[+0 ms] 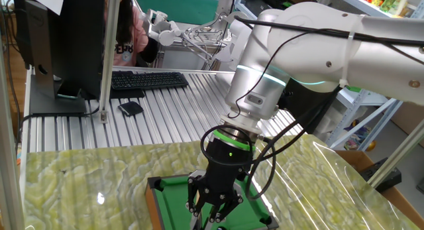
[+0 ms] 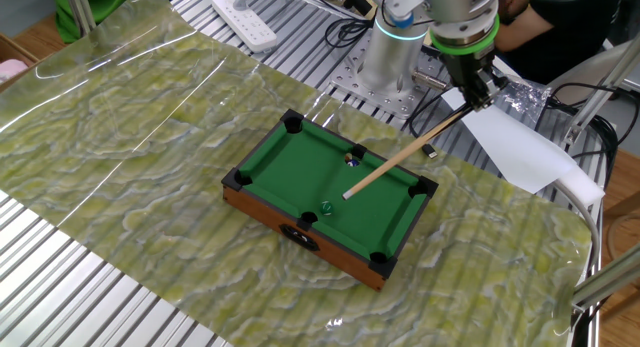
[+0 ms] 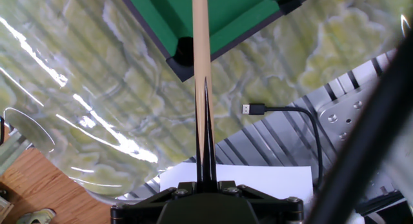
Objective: Hit the pool ball
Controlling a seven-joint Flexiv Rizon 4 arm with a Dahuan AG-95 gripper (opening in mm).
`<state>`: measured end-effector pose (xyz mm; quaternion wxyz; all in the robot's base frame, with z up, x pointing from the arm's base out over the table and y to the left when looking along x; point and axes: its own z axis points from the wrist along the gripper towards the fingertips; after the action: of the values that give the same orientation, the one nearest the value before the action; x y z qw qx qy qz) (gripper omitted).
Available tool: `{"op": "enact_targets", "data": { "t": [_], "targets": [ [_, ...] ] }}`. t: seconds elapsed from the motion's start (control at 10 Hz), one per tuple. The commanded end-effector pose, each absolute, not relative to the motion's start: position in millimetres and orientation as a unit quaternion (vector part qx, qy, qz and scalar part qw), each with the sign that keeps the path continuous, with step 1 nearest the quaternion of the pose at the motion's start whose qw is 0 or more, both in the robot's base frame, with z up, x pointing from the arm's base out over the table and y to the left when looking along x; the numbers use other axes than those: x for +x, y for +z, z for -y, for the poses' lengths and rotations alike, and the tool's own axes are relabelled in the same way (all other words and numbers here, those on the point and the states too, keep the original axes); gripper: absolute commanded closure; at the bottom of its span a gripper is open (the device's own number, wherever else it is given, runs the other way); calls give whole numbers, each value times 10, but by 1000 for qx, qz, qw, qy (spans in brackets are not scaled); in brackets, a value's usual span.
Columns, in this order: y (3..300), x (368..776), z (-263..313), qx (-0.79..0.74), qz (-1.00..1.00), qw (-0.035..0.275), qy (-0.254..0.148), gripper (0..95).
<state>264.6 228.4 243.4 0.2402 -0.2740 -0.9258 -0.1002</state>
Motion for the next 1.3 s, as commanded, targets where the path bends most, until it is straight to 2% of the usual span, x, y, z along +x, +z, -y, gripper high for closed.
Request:
{"op": "enact_targets", "data": {
  "t": [0.1,0.5,1.3],
  "targets": [
    [2433,2648,-2289,-277,924,245,-100,950],
    [2435,2647,-2290,-292,915,261,-99,950],
    [2443,2668,-2265,-299,914,258,-92,950]
  ]
}}
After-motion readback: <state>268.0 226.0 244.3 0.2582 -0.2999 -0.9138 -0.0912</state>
